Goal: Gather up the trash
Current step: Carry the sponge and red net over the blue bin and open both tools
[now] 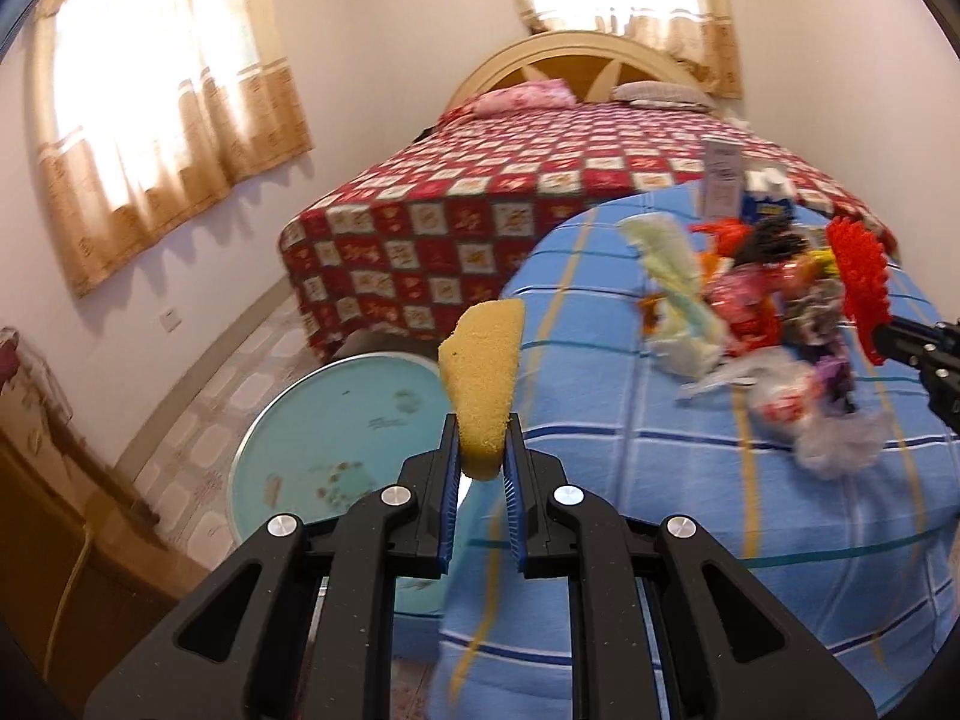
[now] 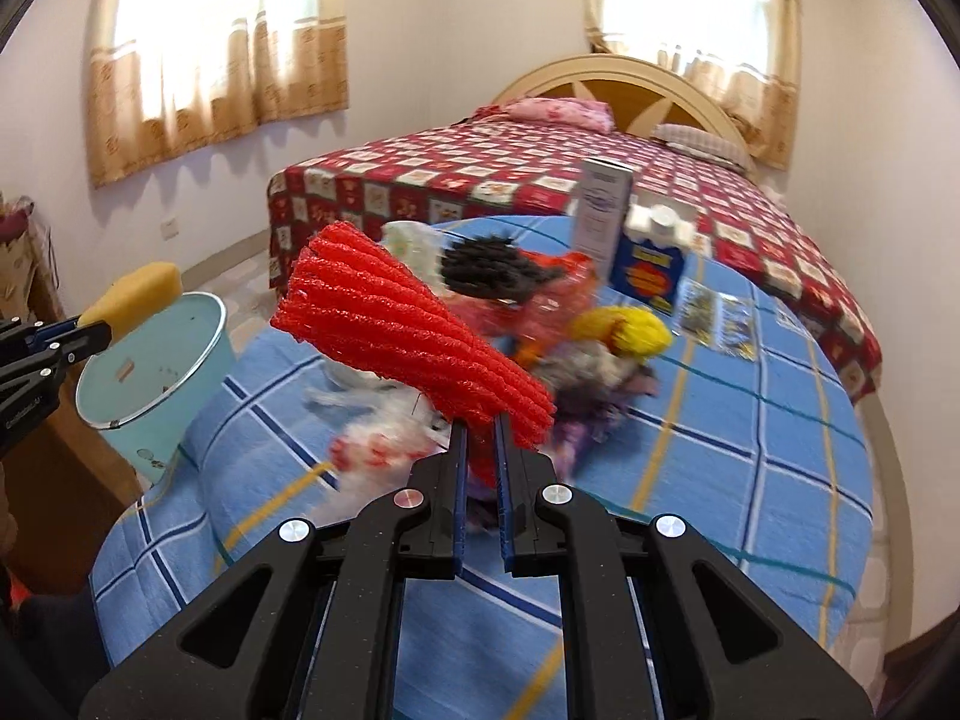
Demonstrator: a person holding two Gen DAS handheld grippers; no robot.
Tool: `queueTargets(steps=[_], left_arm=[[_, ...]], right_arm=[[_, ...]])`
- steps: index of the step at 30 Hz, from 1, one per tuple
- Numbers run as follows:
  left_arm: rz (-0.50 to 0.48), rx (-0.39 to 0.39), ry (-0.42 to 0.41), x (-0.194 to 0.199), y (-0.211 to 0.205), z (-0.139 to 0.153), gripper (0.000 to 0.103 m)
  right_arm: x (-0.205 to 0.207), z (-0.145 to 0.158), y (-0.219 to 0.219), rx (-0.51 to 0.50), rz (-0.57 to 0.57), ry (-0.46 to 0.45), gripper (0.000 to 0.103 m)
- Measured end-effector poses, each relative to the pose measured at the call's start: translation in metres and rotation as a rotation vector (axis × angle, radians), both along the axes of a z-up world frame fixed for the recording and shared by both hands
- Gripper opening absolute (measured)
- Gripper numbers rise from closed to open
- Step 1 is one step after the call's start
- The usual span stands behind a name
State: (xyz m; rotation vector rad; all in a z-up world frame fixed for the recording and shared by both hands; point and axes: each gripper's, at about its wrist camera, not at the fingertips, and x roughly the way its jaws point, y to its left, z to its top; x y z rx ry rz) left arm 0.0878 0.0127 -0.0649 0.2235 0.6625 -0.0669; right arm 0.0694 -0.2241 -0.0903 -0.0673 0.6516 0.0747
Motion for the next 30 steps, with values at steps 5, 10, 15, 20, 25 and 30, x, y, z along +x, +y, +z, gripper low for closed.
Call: queueTargets(steps=[5, 10, 15, 20, 25, 30], left_arm=[[0.071, 0.021, 0.024, 0.012, 0.028, -0.007, 0.014], [0.134, 0.045, 0.044, 0.020, 0.054, -0.014, 0.014], [0.194, 0.078, 0.066, 0.029, 0.077, -0.022, 0.014], [0.229, 0.084, 0.084, 0.032, 0.098, -0.027, 0.014], [0.271, 0.077, 0.097, 0.037, 0.118, -0.030, 0.014], [0.301, 0.072, 0.105, 0.042, 0.133, -0.029, 0.014]], right_arm=[[0.020, 0.000, 0.030, -0.027, 0.054, 0.017, 0.009], [0.037, 0.000, 0.056, -0.047, 0.100, 0.028, 0.009], [0.054, 0.000, 0.083, -0.072, 0.144, 0.038, 0.010], [0.073, -0.001, 0.107, -0.096, 0.188, 0.053, 0.010], [0.089, -0.005, 0.134, -0.121, 0.224, 0.068, 0.010], [0.103, -0.011, 0.158, -0.141, 0.258, 0.087, 0.010]])
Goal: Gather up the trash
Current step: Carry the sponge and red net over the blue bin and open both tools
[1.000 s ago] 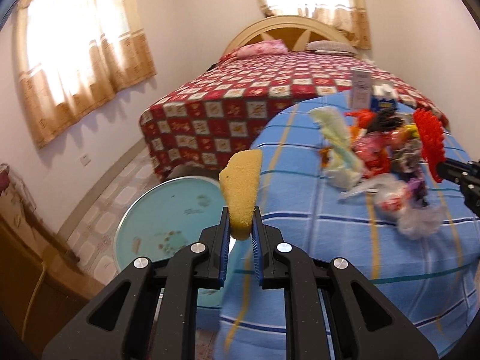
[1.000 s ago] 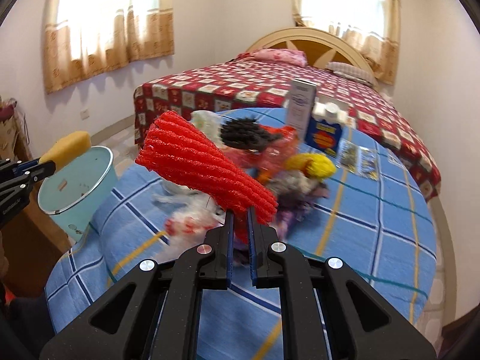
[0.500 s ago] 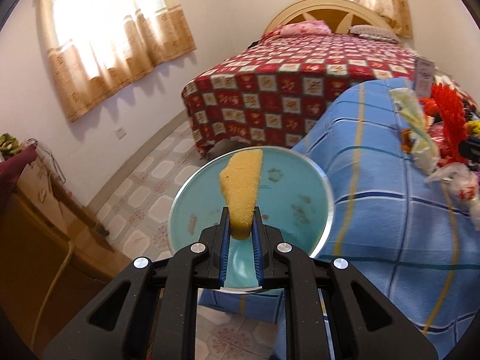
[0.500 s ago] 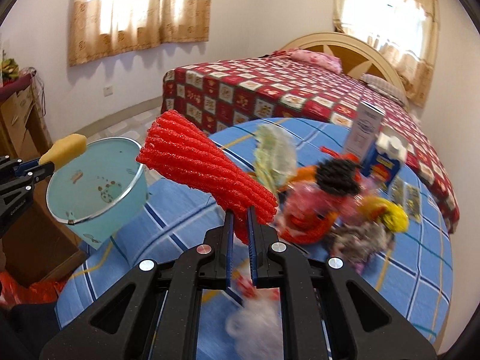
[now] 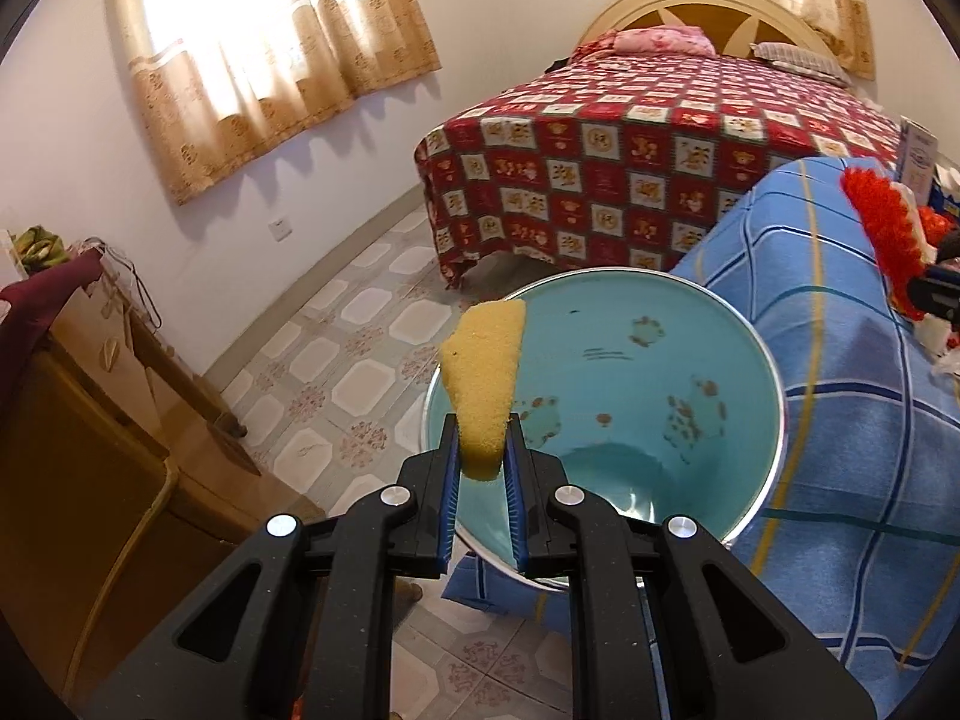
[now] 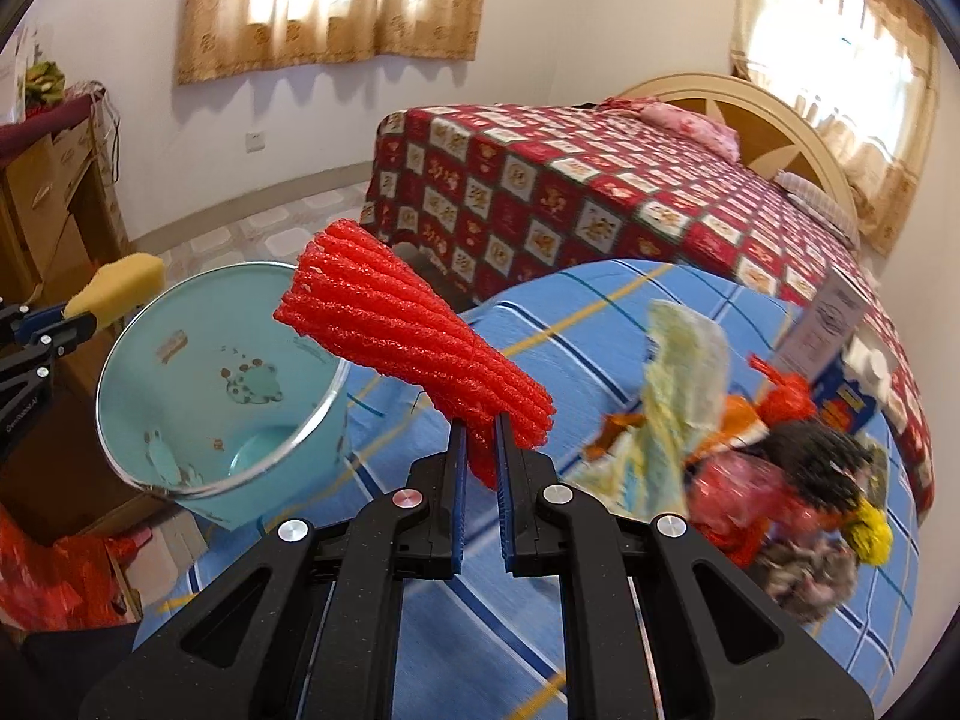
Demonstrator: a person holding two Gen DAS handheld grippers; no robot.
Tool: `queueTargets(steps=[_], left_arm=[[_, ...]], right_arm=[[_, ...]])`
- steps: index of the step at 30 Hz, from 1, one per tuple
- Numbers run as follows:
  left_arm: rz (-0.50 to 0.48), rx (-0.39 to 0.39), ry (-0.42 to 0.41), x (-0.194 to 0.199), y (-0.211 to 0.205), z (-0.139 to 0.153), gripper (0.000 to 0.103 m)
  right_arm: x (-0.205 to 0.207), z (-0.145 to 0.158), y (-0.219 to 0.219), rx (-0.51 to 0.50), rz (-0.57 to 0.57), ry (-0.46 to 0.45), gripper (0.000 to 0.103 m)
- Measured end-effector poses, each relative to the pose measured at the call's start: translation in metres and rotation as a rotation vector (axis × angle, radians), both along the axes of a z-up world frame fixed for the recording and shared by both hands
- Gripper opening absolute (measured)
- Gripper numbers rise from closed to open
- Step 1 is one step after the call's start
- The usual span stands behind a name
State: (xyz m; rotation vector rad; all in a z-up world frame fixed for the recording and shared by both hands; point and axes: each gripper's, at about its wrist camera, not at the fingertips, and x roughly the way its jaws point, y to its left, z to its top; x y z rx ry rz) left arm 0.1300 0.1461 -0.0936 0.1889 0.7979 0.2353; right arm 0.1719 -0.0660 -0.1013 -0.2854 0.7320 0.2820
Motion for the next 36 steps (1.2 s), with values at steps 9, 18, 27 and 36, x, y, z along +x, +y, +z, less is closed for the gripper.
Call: queueTargets(steps=[9, 18, 27, 36], left_arm=[[0.036, 0.001, 0.020, 0.006, 0.017, -0.005, 0.014], [0.052, -0.007, 0.023, 0.011, 0.025, -0.005, 0.015], [0.046, -0.016, 0.023, 0.011, 0.022, -0.006, 0.015], [0.033, -0.030, 0.026, 0.010, 0.020, -0.006, 0.016]], right_arm=[[0.018, -0.011, 0.036, -0.041, 0.053, 0.025, 0.010], [0.023, -0.021, 0.052, -0.063, 0.077, 0.043, 0.010], [0.026, -0.023, 0.058, -0.073, 0.094, 0.044, 0.010], [0.023, -0.023, 0.063, -0.079, 0.110, 0.041, 0.010]])
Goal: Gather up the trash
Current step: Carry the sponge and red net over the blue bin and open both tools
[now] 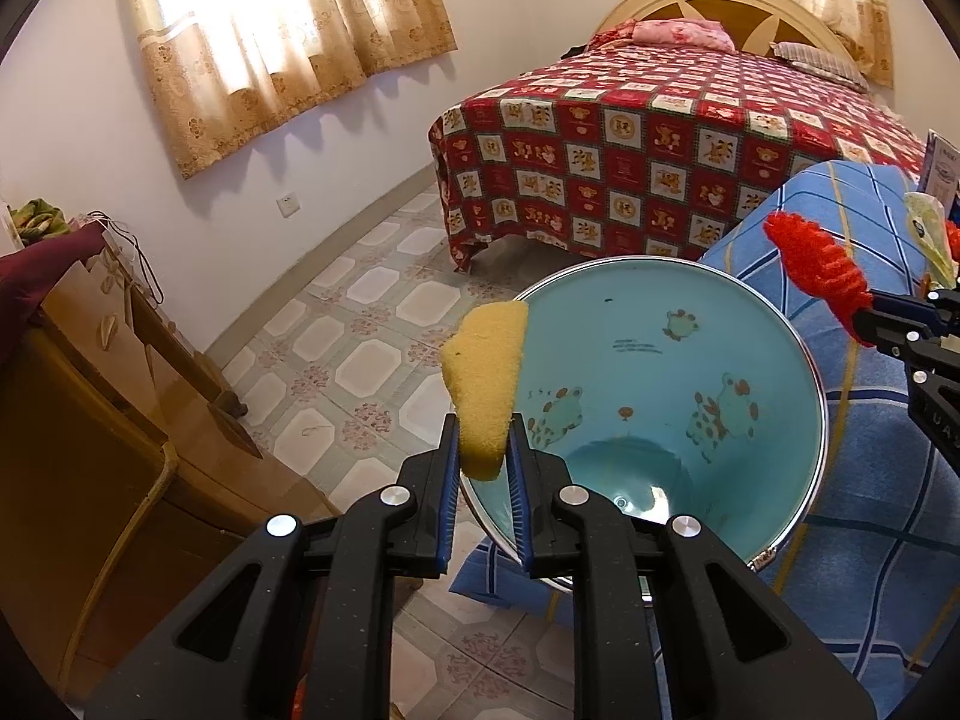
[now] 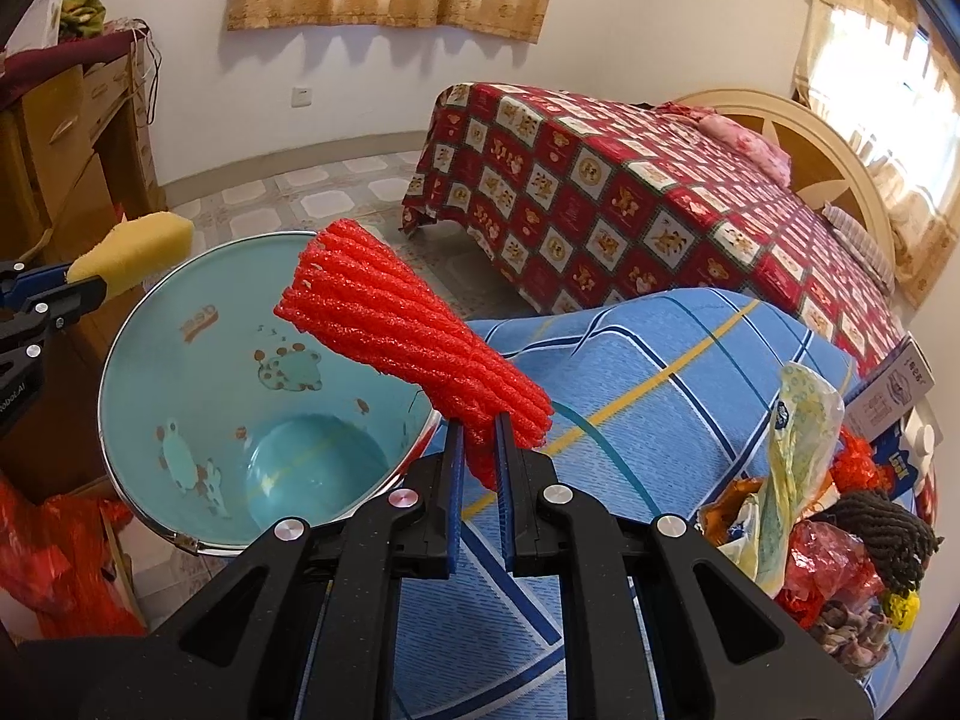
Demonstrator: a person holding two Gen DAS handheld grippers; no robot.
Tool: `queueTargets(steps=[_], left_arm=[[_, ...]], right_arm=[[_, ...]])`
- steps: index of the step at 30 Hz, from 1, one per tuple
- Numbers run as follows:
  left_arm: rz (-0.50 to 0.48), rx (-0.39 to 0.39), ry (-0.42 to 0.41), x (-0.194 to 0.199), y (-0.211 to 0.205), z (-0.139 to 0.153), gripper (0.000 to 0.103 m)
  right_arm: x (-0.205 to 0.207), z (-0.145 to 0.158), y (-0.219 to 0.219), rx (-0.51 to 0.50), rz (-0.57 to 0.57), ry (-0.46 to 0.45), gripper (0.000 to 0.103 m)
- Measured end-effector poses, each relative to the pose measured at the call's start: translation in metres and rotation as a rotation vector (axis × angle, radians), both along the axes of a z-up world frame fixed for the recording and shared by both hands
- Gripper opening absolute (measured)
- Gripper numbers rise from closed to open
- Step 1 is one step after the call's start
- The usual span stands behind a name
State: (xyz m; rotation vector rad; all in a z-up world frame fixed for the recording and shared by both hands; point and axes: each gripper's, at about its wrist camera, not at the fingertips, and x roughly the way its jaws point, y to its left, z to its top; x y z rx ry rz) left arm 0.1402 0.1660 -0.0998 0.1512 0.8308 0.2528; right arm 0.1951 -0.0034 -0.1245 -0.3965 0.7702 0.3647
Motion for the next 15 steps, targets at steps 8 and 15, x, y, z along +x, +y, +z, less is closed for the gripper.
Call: queueTargets(steps=[8, 15], left_arm=[[-0.037, -0.020, -0.019, -0.004, -0.005, 0.002, 0.027], [-0.051, -0.031, -0.045, -0.005, -0.012, 0.006, 0.055]], right_arm=[[-0.002, -0.001, 0.007, 0.014, 0.032, 0.005, 0.019], [-0.007, 0.001, 0.007, 0.044, 0.040, -0.004, 0.052]])
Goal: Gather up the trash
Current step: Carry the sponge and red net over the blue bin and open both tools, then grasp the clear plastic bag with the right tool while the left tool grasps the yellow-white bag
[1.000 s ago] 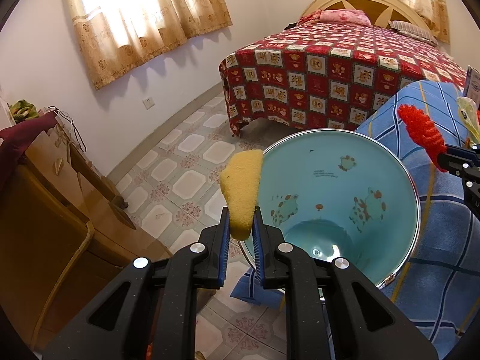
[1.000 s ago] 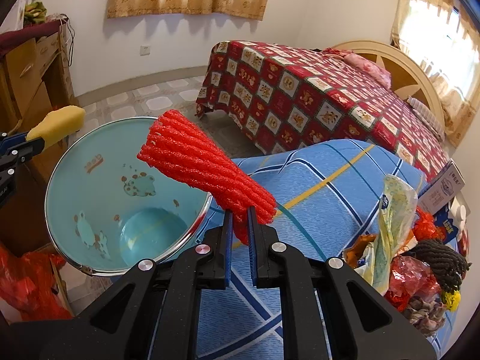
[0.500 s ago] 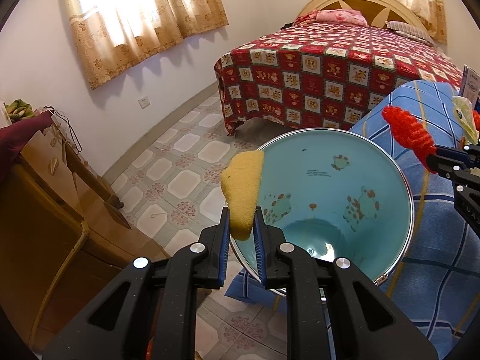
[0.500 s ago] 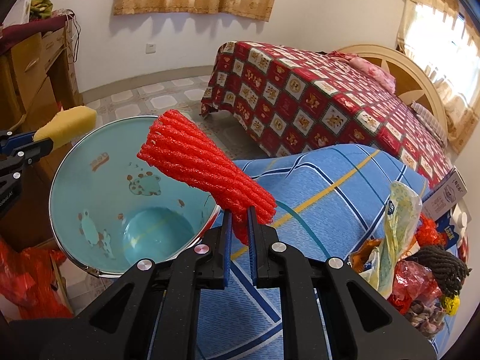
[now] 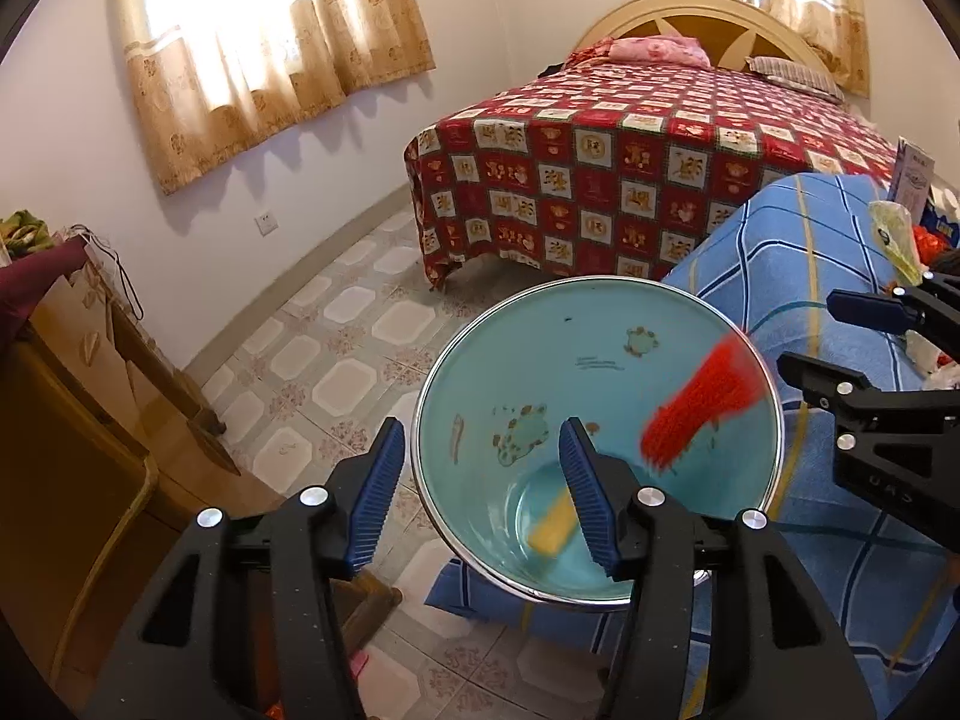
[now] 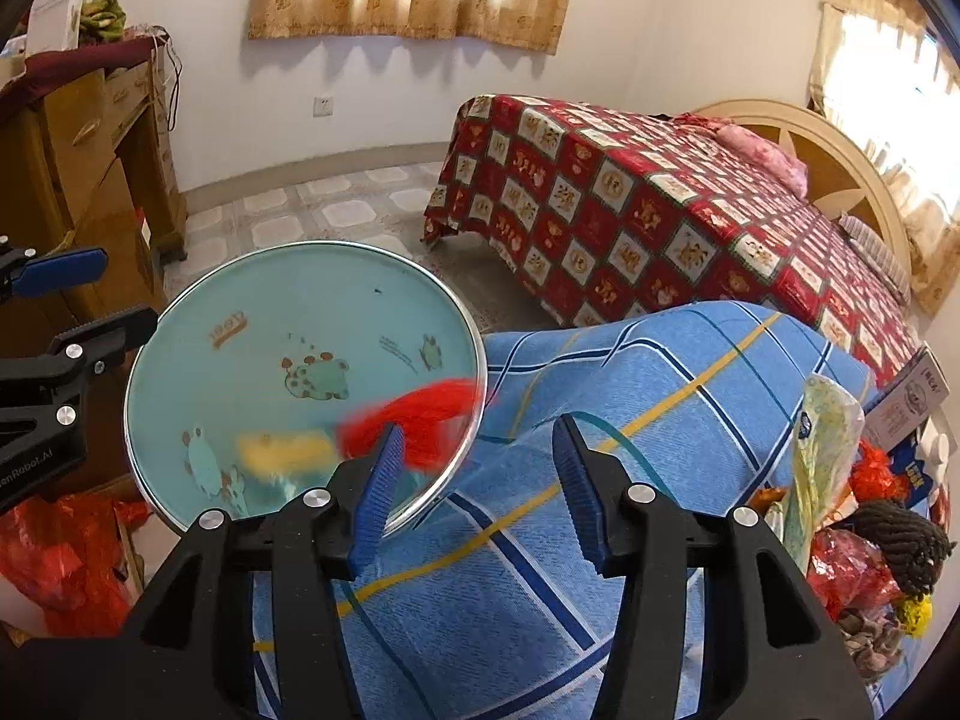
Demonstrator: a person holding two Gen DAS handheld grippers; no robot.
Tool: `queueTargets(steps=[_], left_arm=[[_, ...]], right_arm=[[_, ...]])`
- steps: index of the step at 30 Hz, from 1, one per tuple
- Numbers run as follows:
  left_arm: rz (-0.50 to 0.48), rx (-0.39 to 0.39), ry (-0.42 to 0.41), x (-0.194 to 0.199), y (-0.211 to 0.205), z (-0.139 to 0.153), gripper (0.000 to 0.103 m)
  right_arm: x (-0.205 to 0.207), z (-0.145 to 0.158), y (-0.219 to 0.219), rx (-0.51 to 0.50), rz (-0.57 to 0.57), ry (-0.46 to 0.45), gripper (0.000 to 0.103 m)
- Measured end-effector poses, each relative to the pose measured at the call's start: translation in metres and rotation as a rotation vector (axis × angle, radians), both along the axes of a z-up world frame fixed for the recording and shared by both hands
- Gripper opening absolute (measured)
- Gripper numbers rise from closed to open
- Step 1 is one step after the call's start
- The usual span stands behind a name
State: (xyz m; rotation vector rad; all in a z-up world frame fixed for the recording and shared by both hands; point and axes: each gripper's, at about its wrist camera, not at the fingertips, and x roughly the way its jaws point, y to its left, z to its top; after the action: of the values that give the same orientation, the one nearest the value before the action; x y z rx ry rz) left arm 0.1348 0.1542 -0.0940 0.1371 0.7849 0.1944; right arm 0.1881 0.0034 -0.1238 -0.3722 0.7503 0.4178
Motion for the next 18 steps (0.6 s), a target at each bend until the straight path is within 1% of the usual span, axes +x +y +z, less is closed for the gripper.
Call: queueTargets(steps=[5, 8, 9, 12, 14, 16, 18], left_arm=[[0.008, -0.003, 0.004, -0.001, -0.001, -0.001, 0.066], [0.000, -0.004, 0.014, -0.006, -0.010, -0.005, 0.071], [-0.005, -0.008, 0.025, -0.008, -0.015, -0.008, 0.073], [-0.049, -0.027, 0.054, -0.015, -0.035, -0.016, 0.073], [-0.085, -0.018, 0.060, -0.022, -0.051, -0.020, 0.074], [-0.122, -0.008, 0.072, -0.029, -0.069, -0.026, 0.074], [-0.165, 0.014, 0.092, -0.035, -0.088, -0.034, 0.074]], right_arm=[[-0.011, 0.011, -0.018, 0.020, -0.026, -0.028, 0.055], [-0.026, 0.020, -0.046, 0.032, -0.072, -0.057, 0.057], [-0.034, 0.024, -0.061, 0.045, -0.099, -0.068, 0.058], [-0.060, 0.029, -0.112, 0.076, -0.200, -0.092, 0.060], [-0.082, 0.027, -0.153, 0.103, -0.292, -0.093, 0.060], [-0.101, 0.024, -0.180, 0.117, -0.356, -0.095, 0.062], [-0.117, 0.019, -0.198, 0.135, -0.392, -0.082, 0.062]])
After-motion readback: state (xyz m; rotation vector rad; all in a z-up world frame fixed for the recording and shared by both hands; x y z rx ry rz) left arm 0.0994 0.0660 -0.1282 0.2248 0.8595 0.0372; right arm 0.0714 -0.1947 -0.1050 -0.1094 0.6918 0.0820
